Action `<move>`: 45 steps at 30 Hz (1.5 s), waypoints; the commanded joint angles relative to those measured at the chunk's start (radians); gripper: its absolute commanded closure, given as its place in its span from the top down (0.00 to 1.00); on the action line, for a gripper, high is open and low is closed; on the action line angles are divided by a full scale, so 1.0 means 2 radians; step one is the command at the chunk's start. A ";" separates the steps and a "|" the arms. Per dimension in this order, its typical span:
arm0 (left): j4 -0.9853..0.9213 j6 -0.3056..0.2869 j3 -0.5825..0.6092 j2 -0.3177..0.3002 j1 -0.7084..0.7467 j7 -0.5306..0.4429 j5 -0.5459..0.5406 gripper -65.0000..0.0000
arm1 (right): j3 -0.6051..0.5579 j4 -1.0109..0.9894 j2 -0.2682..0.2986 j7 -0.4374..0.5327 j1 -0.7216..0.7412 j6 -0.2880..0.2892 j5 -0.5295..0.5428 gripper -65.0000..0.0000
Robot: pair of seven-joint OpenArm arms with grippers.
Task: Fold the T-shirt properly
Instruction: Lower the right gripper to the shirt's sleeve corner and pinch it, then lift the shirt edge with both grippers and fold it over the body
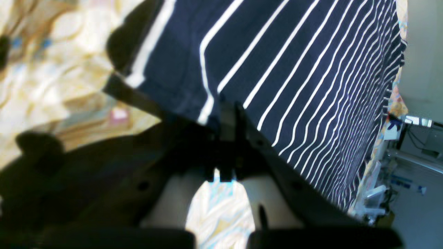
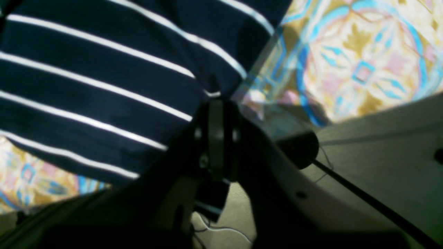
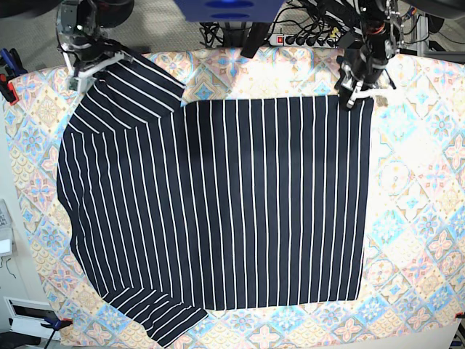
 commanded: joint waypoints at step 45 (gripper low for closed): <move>0.087 -0.036 -0.021 -0.017 -0.063 0.002 0.016 0.00 | 0.019 0.097 0.008 0.013 0.144 -0.004 -0.006 0.00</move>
